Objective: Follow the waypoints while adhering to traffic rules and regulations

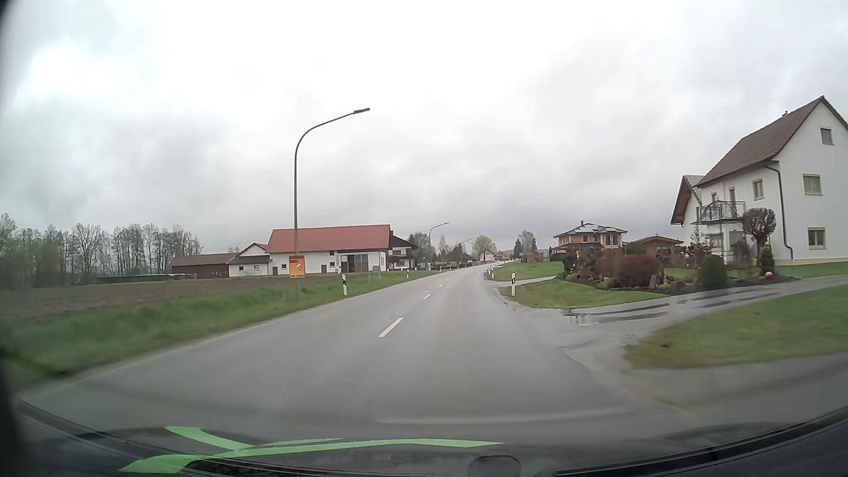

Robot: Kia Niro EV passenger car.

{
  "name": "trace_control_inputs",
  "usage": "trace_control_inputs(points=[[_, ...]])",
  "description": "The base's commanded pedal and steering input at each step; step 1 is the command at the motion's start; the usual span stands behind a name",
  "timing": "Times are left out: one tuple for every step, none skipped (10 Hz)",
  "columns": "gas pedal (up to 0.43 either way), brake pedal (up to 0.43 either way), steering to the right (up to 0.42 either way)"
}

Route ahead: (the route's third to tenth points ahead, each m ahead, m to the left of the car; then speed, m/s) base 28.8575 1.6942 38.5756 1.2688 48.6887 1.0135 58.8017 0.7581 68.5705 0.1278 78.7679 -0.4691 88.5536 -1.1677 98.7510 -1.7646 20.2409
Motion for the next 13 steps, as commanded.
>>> trace_control_inputs(points=[[0.059,0.0,0.0],[0.059,0.0,0.001],[0.059,0.0,0.0],[0.047,0.0,0.0],[0.028,0.0,0.0],[0.02,0.0,0.0],[0.008,0.0,0.001],[0.008,0.0,0.0],[0.008,0.0,0.0],[0.008,0.0,0.001],[0.008,0.0,0.001],[0.02,0.0,0.0],[0.039,0.0,0.001]])
